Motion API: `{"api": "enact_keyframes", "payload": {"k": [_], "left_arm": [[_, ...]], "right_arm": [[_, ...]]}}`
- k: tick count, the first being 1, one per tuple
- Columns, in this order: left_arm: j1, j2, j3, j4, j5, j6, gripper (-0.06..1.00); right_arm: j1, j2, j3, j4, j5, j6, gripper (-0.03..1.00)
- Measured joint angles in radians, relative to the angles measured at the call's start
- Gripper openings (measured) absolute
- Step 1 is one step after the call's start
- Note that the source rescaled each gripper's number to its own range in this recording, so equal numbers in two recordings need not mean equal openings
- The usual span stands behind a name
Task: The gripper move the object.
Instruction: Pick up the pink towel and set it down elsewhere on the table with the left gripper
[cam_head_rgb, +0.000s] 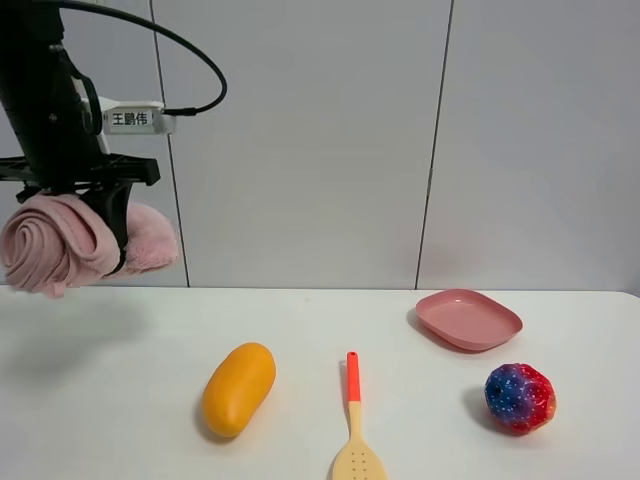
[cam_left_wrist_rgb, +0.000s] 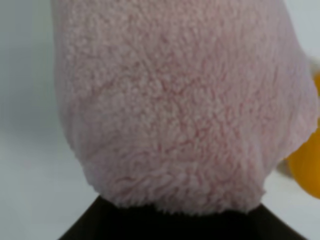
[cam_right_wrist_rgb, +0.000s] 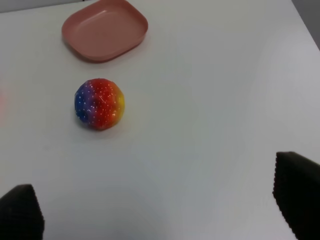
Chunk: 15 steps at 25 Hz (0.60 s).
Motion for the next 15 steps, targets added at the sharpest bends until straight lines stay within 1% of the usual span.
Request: {"api": "enact_keyframes", "payload": {"k": [6, 8, 12, 15], "left_arm": [[0.002, -0.022, 0.235, -0.003, -0.155, -0.062, 0.0], [0.002, -0.022, 0.302, -0.002, -0.227, -0.112, 0.0], [0.001, -0.022, 0.384, 0.024, -0.352, -0.24, 0.0], [-0.012, -0.022, 0.419, 0.042, -0.377, -0.279, 0.0]], "right_arm": [[0.0, 0.0, 0.0, 0.0, 0.0, 0.0, 1.0], [0.0, 0.0, 0.0, 0.0, 0.0, 0.0, 1.0], [0.0, 0.0, 0.0, 0.0, 0.0, 0.0, 1.0], [0.0, 0.0, 0.0, 0.0, 0.0, 0.0, 1.0]]}}
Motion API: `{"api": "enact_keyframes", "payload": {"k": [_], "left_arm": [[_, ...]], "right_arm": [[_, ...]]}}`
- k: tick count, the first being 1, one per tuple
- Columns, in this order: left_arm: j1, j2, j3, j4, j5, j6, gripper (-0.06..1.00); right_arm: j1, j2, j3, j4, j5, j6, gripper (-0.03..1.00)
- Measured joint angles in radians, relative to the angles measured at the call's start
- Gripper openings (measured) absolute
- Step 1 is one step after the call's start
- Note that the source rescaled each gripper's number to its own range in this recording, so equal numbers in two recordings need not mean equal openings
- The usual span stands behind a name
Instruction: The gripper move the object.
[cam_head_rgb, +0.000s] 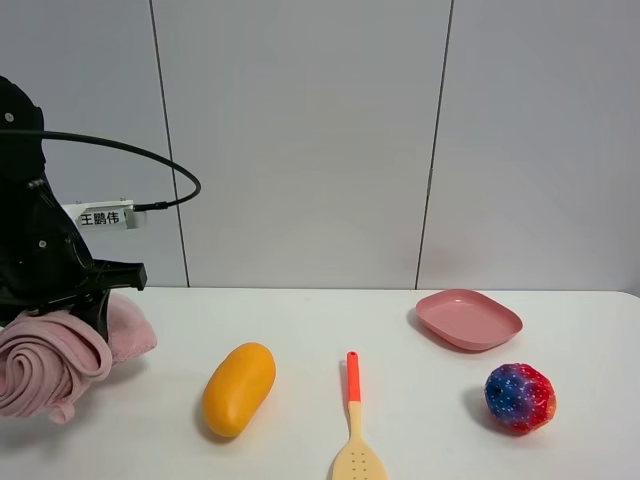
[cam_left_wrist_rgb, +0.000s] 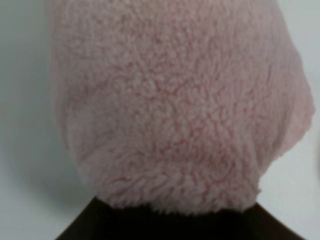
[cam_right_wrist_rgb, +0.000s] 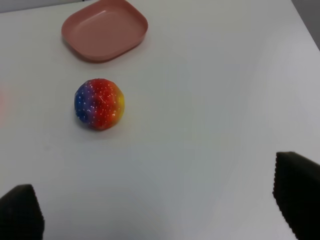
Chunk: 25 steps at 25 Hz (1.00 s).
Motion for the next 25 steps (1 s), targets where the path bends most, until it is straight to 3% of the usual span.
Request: {"api": "enact_keyframes", "payload": {"k": [8, 10, 15, 19, 25], "left_arm": [[-0.098, 0.0, 0.016, 0.003, -0.05, -0.013, 0.01], [-0.108, 0.0, 0.021, 0.003, -0.08, -0.013, 0.09], [-0.109, -0.001, 0.047, 0.017, -0.116, -0.015, 0.49], [-0.109, -0.001, 0.057, 0.018, -0.101, -0.015, 0.56], [-0.109, -0.096, 0.059, 0.031, -0.02, 0.001, 0.57]], "right_arm": [[0.0, 0.0, 0.0, 0.0, 0.0, 0.0, 1.0], [0.0, 0.0, 0.0, 0.0, 0.0, 0.0, 1.0], [0.0, 0.0, 0.0, 0.0, 0.0, 0.0, 1.0], [0.0, 0.0, 0.0, 0.0, 0.0, 0.0, 1.0], [0.0, 0.0, 0.0, 0.0, 0.0, 0.0, 1.0]]}}
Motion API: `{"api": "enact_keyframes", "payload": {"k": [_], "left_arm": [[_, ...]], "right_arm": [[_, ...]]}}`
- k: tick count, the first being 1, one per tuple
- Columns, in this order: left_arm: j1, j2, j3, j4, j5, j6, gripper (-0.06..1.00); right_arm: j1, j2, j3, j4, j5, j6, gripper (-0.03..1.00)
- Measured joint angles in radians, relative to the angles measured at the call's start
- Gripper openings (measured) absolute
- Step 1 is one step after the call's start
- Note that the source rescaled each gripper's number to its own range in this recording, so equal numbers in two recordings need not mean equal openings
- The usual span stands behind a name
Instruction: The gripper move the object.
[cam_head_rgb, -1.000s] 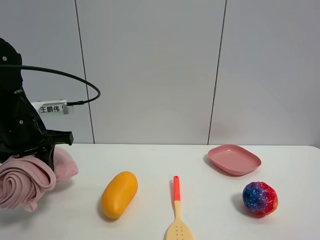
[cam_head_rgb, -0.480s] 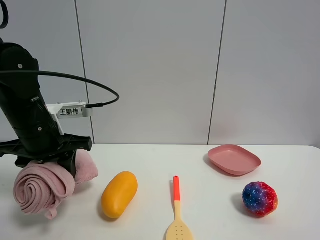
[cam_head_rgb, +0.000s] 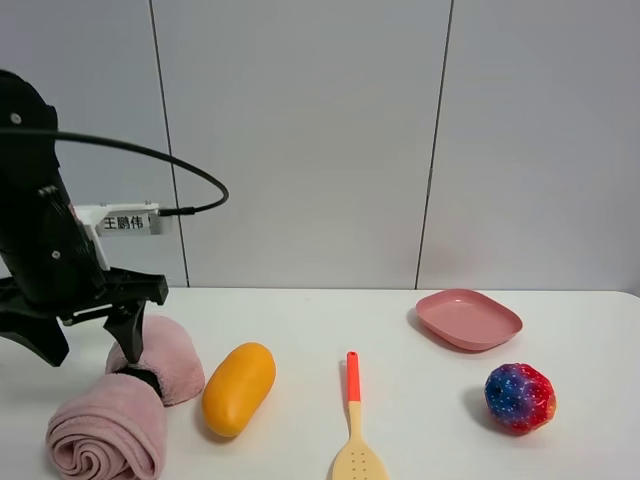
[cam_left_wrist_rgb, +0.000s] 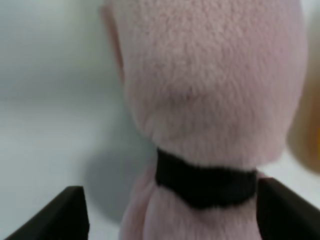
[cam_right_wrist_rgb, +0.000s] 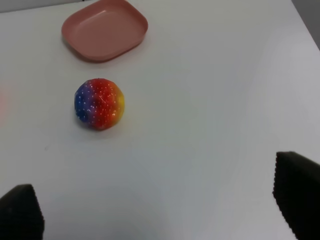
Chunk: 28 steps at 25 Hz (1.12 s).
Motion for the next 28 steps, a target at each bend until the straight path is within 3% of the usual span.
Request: {"api": "enact_keyframes", "payload": {"k": [7, 11, 14, 23, 28], "left_arm": [[0.0, -0.352, -0.069, 0.099, 0.166, 0.095, 0.57], [0.028, -0.551, -0.084, 0.06, 0.327, 0.225, 0.57], [0.107, -0.69, -0.068, -0.014, 0.425, 0.308, 0.57], [0.446, -1.211, 0.172, -0.043, 0.484, 0.478, 0.58], [0.514, -1.424, 0.277, -0.115, 0.538, 0.463, 0.58]], "right_arm": [[0.0, 0.0, 0.0, 0.0, 0.0, 0.0, 1.0], [0.0, 0.0, 0.0, 0.0, 0.0, 0.0, 1.0], [0.0, 0.0, 0.0, 0.0, 0.0, 0.0, 1.0], [0.0, 0.0, 0.0, 0.0, 0.0, 0.0, 1.0], [0.0, 0.0, 0.0, 0.0, 0.0, 0.0, 1.0]]}}
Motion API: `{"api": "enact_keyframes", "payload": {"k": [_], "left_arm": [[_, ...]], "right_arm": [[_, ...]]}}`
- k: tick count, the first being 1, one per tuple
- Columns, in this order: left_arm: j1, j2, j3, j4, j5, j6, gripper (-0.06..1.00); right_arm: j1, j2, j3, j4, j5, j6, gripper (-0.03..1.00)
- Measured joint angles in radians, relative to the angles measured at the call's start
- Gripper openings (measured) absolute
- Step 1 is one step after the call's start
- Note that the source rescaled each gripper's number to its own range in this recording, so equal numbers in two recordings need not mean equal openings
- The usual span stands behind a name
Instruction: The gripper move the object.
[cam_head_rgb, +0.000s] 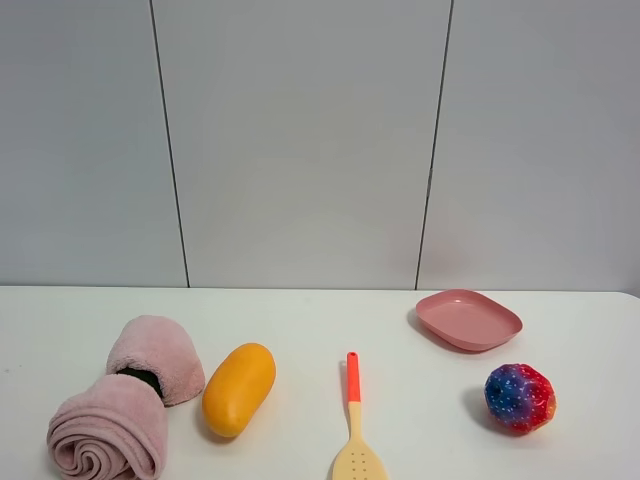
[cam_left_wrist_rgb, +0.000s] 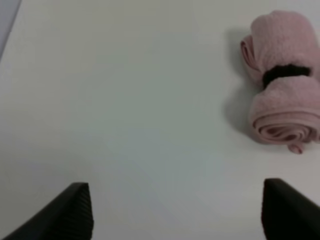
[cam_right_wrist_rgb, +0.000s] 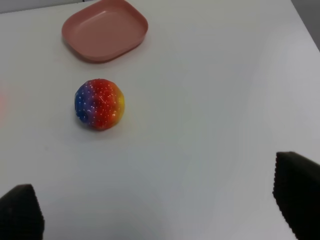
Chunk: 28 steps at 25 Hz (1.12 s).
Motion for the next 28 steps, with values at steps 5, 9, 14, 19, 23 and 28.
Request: {"api": "enact_keyframes", "payload": {"k": [5, 9, 14, 19, 23, 28], "left_arm": [[0.005, -0.117, 0.064, -0.005, 0.009, -0.091, 0.58], [-0.018, -0.224, 0.145, -0.007, -0.017, -0.008, 0.58], [-0.097, -0.252, 0.172, -0.006, -0.06, 0.025, 0.58], [-0.143, -0.255, 0.213, 0.018, -0.143, -0.054, 0.58], [-0.146, -0.255, 0.213, 0.023, -0.149, -0.06, 0.58], [-0.146, -0.255, 0.213, 0.024, -0.15, -0.061, 0.58]], "right_arm": [[0.0, 0.0, 0.0, 0.0, 0.0, 0.0, 1.0], [0.0, 0.0, 0.0, 0.0, 0.0, 0.0, 1.0], [0.0, 0.0, 0.0, 0.0, 0.0, 0.0, 1.0], [0.0, 0.0, 0.0, 0.0, 0.0, 0.0, 1.0], [0.0, 0.0, 0.0, 0.0, 0.0, 0.0, 1.0], [0.0, 0.0, 0.0, 0.0, 0.0, 0.0, 1.0]]}}
